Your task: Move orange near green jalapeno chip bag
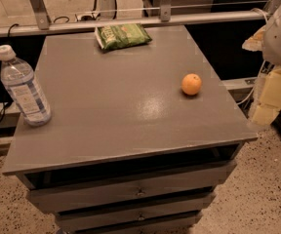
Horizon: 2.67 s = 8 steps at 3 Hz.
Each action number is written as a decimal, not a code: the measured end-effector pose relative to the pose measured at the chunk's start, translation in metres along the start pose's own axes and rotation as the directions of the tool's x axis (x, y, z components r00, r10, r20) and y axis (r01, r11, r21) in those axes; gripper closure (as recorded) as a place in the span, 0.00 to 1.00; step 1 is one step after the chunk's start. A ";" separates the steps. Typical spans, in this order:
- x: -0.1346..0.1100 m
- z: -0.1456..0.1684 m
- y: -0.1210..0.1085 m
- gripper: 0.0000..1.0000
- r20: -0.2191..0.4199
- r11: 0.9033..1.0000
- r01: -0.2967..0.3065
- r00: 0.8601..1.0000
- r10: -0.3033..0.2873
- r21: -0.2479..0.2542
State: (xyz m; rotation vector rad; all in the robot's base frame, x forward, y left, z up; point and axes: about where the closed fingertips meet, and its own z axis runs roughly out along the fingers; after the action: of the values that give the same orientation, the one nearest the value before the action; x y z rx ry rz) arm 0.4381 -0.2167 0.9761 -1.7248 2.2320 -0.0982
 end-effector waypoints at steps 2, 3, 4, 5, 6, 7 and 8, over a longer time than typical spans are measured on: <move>-0.004 0.025 -0.023 0.00 0.037 0.999 -0.014 0.999 0.012 0.039; -0.007 0.064 -0.048 0.00 0.076 0.997 -0.056 0.996 0.053 0.047; -0.012 0.095 -0.071 0.00 0.127 0.992 -0.119 0.985 0.112 0.048; -0.023 0.118 -0.093 0.00 0.199 0.982 -0.188 0.964 0.178 0.031; -0.034 0.145 -0.113 0.00 0.276 0.965 -0.262 0.926 0.258 -0.022; -0.039 0.162 -0.122 0.00 0.317 0.948 -0.309 0.894 0.315 -0.071; -0.037 0.175 -0.126 0.17 0.331 0.927 -0.359 0.867 0.373 -0.105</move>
Offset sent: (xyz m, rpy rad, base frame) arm 0.0739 -0.0006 -0.0485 0.0728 -0.0831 -0.0310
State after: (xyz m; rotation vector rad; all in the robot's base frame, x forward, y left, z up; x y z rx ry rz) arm 0.6140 -0.1912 0.8492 -1.1876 2.2500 0.3169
